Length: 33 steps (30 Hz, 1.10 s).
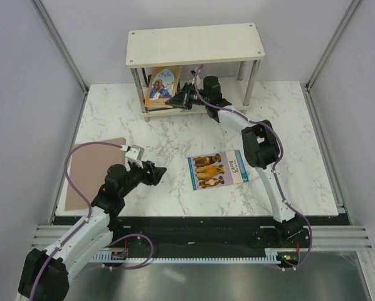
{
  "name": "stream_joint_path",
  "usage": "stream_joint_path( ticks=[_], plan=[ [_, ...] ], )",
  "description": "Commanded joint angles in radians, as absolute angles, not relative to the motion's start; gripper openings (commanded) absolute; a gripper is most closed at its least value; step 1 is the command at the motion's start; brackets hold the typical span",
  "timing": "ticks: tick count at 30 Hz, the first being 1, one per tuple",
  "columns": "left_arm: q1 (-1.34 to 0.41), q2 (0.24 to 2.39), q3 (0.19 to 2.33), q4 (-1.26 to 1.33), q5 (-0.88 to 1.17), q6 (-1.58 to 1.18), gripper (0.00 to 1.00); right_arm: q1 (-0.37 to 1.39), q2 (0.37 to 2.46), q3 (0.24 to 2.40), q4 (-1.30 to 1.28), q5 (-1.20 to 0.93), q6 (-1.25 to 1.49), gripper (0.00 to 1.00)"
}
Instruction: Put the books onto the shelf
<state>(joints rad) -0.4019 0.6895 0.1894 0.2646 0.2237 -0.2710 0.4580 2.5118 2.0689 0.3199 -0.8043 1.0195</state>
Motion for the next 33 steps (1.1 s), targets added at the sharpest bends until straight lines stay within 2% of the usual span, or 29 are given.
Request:
stream_joint_path(
  ticks=[1, 5, 7, 9, 11, 15, 24, 29, 30, 31, 33],
  plan=[
    [-0.410, 0.690, 0.189, 0.313, 0.247, -0.236, 0.69, 0.460, 2.546, 2.152, 0.333, -0.785, 1.029, 0.04],
    [-0.411, 0.692, 0.187, 0.314, 0.247, -0.235, 0.68, 0.459, 2.557, 2.178, 0.299, -0.781, 1.026, 0.07],
    [-0.413, 0.692, 0.187, 0.314, 0.245, -0.236, 0.68, 0.460, 2.557, 2.178, 0.301, -0.778, 1.025, 0.14],
    [-0.413, 0.693, 0.187, 0.314, 0.245, -0.235, 0.68, 0.457, 2.557, 2.175, 0.301, -0.773, 1.026, 0.27],
    [-0.414, 0.693, 0.187, 0.314, 0.245, -0.235, 0.68, 0.459, 2.553, 2.171, 0.305, -0.772, 1.028, 0.35],
    [-0.417, 0.693, 0.186, 0.316, 0.244, -0.235, 0.67, 0.457, 2.539, 2.139, 0.330, -0.773, 1.045, 0.43],
    [-0.419, 0.693, 0.184, 0.318, 0.245, -0.235, 0.66, 0.456, 2.462, 2.045, 0.315, -0.778, 1.028, 0.44],
    [-0.420, 0.692, 0.184, 0.318, 0.244, -0.235, 0.65, 0.454, 2.428, 1.987, 0.308, -0.772, 1.014, 0.42],
    [-0.420, 0.692, 0.184, 0.319, 0.244, -0.233, 0.65, 0.454, 2.421, 1.982, 0.311, -0.773, 1.015, 0.38],
    [-0.420, 0.692, 0.184, 0.319, 0.242, -0.233, 0.65, 0.454, 2.419, 1.977, 0.324, -0.773, 1.020, 0.30],
    [-0.422, 0.693, 0.184, 0.319, 0.242, -0.233, 0.65, 0.454, 2.410, 1.959, 0.344, -0.770, 1.035, 0.19]
  ],
)
